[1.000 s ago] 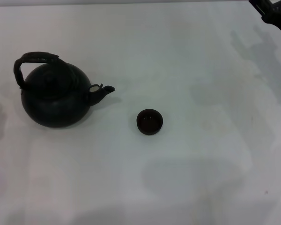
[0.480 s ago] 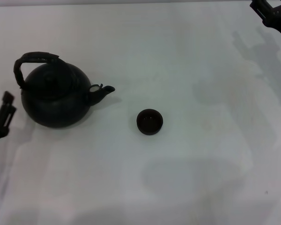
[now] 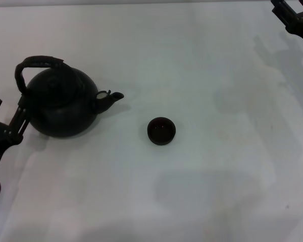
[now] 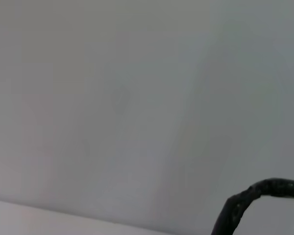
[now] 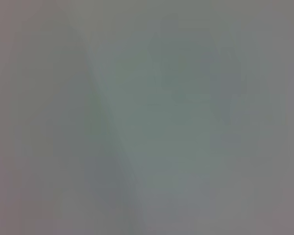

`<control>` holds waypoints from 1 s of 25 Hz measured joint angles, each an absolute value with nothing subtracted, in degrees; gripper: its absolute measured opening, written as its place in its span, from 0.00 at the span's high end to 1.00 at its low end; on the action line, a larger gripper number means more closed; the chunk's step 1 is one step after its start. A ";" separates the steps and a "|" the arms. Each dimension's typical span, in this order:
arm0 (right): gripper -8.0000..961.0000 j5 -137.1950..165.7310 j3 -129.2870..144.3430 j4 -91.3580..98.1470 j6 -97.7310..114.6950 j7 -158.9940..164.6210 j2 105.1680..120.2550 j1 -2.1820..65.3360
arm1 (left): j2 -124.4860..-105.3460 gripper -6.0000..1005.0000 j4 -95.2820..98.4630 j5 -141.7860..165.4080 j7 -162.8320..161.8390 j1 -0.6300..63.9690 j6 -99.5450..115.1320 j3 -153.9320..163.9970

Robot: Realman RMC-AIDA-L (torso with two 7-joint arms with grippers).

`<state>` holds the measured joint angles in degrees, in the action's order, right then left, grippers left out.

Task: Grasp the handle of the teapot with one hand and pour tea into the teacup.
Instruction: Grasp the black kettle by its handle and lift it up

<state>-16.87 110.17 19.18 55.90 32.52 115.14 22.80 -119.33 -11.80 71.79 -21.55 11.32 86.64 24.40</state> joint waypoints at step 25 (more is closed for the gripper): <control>0.11 -17.67 109.87 19.23 55.81 32.55 115.23 23.35 | -119.33 0.40 -9.91 71.03 -15.38 15.73 83.33 23.73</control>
<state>-17.67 109.87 19.23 55.81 32.55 115.23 23.35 -119.33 -9.91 71.03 -15.38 15.73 83.33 23.73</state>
